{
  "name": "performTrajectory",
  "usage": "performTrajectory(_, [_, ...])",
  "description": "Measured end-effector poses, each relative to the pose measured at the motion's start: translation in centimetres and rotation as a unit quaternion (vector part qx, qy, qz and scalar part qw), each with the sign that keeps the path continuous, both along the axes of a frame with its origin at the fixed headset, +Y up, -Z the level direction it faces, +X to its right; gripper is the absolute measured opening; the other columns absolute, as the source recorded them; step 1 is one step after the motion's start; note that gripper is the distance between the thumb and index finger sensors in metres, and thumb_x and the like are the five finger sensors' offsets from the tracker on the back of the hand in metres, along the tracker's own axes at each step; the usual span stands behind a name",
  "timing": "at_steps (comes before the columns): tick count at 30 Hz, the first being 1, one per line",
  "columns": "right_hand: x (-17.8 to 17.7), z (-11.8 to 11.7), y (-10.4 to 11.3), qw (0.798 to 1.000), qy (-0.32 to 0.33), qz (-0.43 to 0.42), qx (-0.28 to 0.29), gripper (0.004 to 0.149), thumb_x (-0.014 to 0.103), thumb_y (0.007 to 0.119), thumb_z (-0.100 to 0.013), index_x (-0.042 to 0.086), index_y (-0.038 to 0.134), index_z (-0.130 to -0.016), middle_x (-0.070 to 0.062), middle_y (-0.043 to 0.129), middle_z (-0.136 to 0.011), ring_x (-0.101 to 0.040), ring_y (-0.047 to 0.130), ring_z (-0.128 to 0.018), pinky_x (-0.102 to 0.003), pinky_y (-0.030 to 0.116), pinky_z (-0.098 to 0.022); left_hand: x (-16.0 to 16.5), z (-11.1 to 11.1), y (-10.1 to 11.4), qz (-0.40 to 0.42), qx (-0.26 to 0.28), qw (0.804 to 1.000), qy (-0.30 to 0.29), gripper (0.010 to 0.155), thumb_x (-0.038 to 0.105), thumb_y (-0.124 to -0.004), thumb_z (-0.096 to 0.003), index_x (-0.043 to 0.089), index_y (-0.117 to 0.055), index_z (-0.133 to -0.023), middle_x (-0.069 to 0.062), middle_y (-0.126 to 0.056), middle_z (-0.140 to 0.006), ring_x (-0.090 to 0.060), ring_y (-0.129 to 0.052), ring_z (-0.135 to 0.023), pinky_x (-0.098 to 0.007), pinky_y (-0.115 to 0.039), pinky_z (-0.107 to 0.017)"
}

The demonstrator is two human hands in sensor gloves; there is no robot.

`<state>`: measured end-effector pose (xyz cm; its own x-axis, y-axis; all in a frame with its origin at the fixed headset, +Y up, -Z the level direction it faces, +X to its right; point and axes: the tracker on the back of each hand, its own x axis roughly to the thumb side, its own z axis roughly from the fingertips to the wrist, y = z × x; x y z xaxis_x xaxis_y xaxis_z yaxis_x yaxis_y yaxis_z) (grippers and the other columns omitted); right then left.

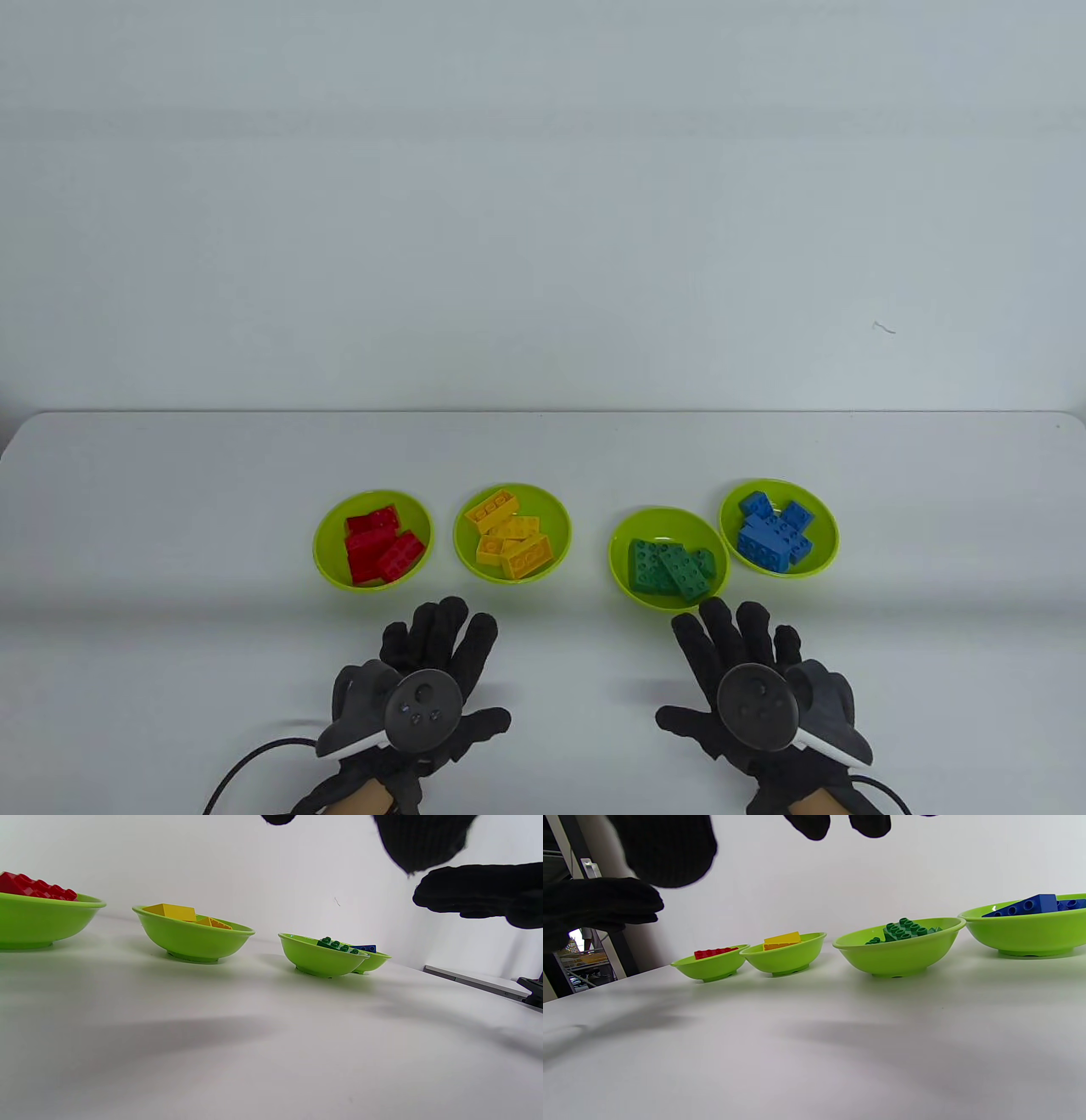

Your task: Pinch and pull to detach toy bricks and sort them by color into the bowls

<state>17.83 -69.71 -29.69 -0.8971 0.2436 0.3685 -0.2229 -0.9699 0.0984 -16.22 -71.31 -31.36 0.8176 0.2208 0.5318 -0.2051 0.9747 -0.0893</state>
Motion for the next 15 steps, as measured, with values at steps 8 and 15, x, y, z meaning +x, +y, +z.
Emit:
performTrajectory(8, [-0.26,0.25,-0.14,1.0,0.009,-0.002,-0.002,0.088,0.059,0.069,-0.055,0.013,0.03,-0.119,-0.027,0.023,-0.123,-0.066,0.021,-0.106,-0.08,0.018,-0.067,0.05,0.0,-0.01,-0.003,-0.002,1.0,-0.001,0.092,0.06,-0.067,-0.0524,0.008,-0.026,-0.116,-0.037,-0.02,-0.116,-0.063,-0.03,-0.107,-0.081,-0.028,-0.066])
performTrajectory(15, [-0.57,0.31,-0.39,1.0,0.013,0.0,-0.008,0.087,0.059,0.069,-0.055,0.013,0.03,-0.119,-0.028,0.023,-0.123,-0.066,0.022,-0.106,-0.08,0.019,-0.067,0.05,-0.01,0.01,-0.004,-0.001,1.0,-0.003,0.092,0.06,-0.067,-0.0524,0.008,-0.026,-0.116,-0.037,-0.02,-0.116,-0.063,-0.03,-0.107,-0.081,-0.028,-0.066])
